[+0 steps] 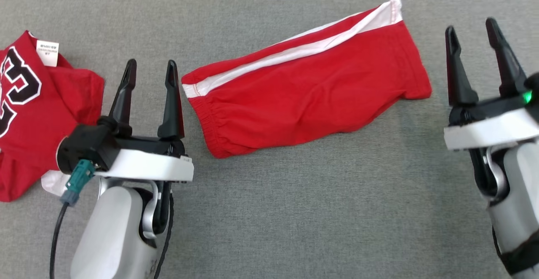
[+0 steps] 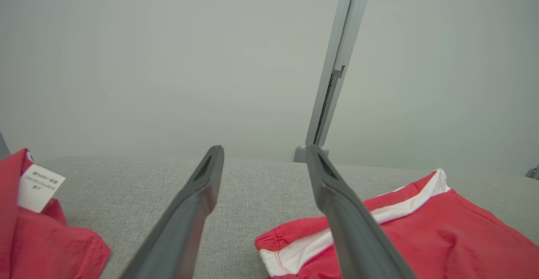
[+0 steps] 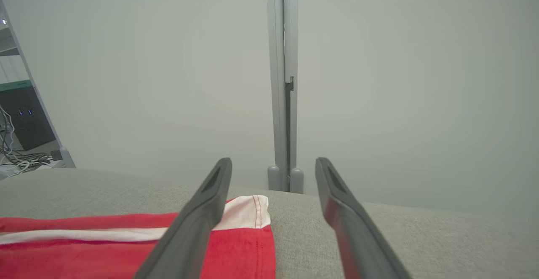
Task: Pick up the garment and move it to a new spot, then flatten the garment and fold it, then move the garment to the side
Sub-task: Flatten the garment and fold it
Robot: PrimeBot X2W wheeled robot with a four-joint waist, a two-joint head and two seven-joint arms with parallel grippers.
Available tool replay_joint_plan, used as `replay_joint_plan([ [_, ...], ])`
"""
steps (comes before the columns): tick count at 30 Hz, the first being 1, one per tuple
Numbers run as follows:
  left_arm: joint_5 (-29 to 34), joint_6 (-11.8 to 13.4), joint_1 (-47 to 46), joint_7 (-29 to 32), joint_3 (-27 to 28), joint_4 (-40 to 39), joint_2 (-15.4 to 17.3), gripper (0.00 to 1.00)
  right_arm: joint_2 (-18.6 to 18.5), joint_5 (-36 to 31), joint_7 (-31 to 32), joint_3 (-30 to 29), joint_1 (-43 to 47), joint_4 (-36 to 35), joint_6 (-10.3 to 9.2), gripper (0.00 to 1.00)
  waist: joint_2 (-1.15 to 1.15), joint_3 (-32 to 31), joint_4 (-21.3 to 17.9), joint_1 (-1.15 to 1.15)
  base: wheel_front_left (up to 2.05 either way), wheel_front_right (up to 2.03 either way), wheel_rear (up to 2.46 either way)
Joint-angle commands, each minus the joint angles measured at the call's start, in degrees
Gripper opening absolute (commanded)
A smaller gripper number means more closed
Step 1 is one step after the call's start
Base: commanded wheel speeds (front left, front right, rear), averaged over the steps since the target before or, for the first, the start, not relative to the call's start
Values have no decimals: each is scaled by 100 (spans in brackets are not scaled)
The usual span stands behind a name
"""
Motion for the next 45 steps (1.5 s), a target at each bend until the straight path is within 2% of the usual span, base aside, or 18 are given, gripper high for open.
replay_joint_plan([
  [1, 87, 15, 98, -25, 28, -21, 15, 100, -12, -88, -27, -61, 145, -82, -10, 100, 0, -115, -96, 0, 0, 0, 0],
  [6, 374, -62, 358, -25, 5, 67, 83, 100, 112, -220, 129, -300, 856, -567, -9, 100, 0, -285, -207, 0, 0, 0, 0],
  [18, 445, -81, 727, -26, 45, 422, 173, 100, 447, -345, 608, -780, 2157, -1483, -7, 100, 0, -496, -359, 0, 0, 0, 0],
  [34, 428, -79, 683, -27, 60, 429, 181, 100, 514, -450, 802, -886, 2328, -1782, -7, 100, 0, -454, -363, 0, 0, 0, 0],
  [45, 445, -115, 387, -27, -114, 315, 79, 100, 269, -405, 978, -964, 2017, -1694, -7, 100, 0, -99, -77, 0, 0, 0, 0],
])
